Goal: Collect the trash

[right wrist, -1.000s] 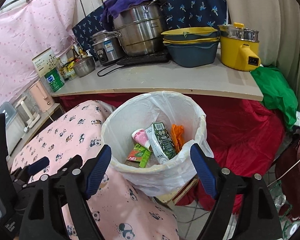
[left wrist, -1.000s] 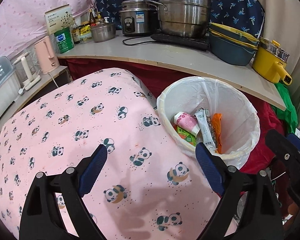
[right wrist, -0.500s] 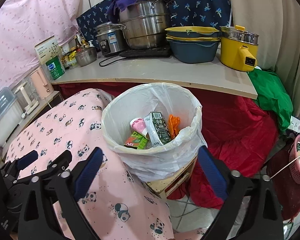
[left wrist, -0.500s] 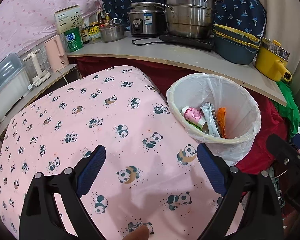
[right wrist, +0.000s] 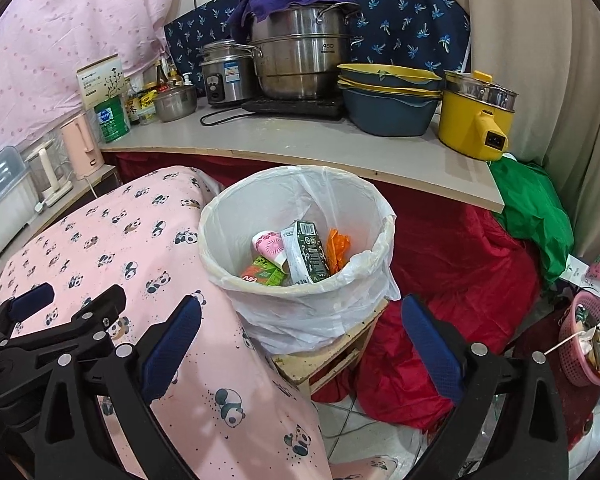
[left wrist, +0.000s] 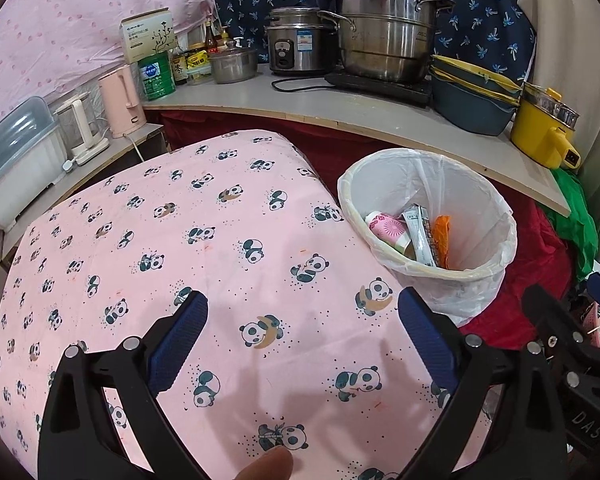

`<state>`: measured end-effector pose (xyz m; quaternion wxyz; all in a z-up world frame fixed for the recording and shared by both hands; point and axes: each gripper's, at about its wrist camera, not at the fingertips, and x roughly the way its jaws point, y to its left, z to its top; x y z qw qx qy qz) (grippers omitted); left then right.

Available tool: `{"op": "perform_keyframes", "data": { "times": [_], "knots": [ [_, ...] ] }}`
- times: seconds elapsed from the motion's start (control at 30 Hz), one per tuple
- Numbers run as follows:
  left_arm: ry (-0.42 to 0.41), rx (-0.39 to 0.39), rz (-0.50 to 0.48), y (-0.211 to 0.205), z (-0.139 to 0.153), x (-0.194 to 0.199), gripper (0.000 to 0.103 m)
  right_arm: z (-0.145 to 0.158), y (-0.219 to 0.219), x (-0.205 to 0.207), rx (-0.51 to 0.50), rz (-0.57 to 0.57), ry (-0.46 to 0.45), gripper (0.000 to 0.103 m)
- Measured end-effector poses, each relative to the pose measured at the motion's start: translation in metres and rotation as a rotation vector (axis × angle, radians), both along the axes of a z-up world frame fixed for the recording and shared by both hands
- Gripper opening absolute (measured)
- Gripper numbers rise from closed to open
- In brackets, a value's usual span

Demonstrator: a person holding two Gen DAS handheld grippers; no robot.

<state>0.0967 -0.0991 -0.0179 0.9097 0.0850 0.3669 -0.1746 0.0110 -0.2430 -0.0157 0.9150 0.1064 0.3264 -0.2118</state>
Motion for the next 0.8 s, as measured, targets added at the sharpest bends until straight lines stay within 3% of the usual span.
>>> {"op": "perform_keyframes", "data": {
  "times": [0.8],
  "knots": [
    [-0.004,0.007,-0.009,-0.001,-0.003,-0.011,0.092,-0.007,0.005,-0.015,-0.009,-0.032,0.037,0.097]
  ]
}}
